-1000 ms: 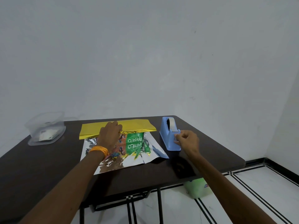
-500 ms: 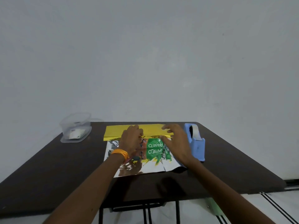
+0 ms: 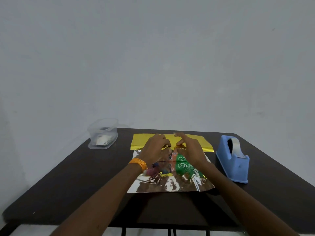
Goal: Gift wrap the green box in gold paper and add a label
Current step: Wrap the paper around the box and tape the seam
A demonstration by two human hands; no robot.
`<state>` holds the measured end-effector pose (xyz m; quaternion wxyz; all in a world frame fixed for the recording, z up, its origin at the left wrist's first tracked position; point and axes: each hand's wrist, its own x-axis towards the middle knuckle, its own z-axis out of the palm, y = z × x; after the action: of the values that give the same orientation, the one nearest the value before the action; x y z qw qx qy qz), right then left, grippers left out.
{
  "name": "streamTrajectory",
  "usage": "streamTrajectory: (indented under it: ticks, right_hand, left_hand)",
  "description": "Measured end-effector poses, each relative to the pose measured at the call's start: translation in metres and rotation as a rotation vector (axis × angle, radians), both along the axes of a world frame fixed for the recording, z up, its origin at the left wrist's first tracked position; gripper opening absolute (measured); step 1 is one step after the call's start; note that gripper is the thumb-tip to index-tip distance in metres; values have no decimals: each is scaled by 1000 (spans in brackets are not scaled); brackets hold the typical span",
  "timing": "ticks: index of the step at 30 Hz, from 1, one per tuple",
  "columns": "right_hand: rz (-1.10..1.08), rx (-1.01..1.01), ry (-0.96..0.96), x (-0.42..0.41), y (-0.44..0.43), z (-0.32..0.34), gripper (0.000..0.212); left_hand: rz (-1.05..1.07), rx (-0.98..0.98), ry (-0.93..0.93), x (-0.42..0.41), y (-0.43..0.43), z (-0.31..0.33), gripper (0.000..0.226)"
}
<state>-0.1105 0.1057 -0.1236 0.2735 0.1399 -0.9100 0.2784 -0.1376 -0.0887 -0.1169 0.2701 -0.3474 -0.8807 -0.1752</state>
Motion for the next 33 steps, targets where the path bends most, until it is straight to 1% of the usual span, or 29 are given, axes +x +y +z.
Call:
streamTrajectory:
  ticks: [3,5,8,10,13,15,18,19,21,23,25,29,33]
  right_hand:
    - [-18,-27,2,-1,-3,-2,63]
    - [-19,-50,0,-1,-2,-2,62]
    - [-4,-57,23,0,-2,-1,61]
    - [-6,-30,28,1,-2,-1,60]
    - [-19,-25,23,1,-3,1,61]
    - [-22,-33,7,1,-3,1,61]
    - [-30,-27,-2,2,-5,3,62]
    - [-34,-21,1,2,-5,3,63]
    - [-46,-18,2,2,-6,3,62]
    - [-52,-6,8,1,-6,2,63]
    - [-55,8,19,0,-6,2,63]
    - [-60,33,55,-3,-5,0,63]
    - [-27,-44,-12,-3,-5,2,57]
  left_hand:
    - [14,14,-29,-4,-34,6,11]
    - [34,21,-63,-8,-61,8,11]
    - [87,22,-81,-8,-96,4,17]
    - [122,47,-85,-5,-110,1,27]
    - [129,148,-116,0,-116,4,44]
    - [129,226,-99,1,-109,13,44]
    - [126,291,-78,1,-83,23,35]
    - [108,278,-71,2,-71,24,32]
    - [68,178,-48,4,-46,22,26]
    - [50,63,-45,3,-23,16,26]
    - [70,2,-58,0,-8,9,28]
    - [98,-27,-29,-5,1,-2,23]
    - [101,-7,-30,-7,0,-3,21]
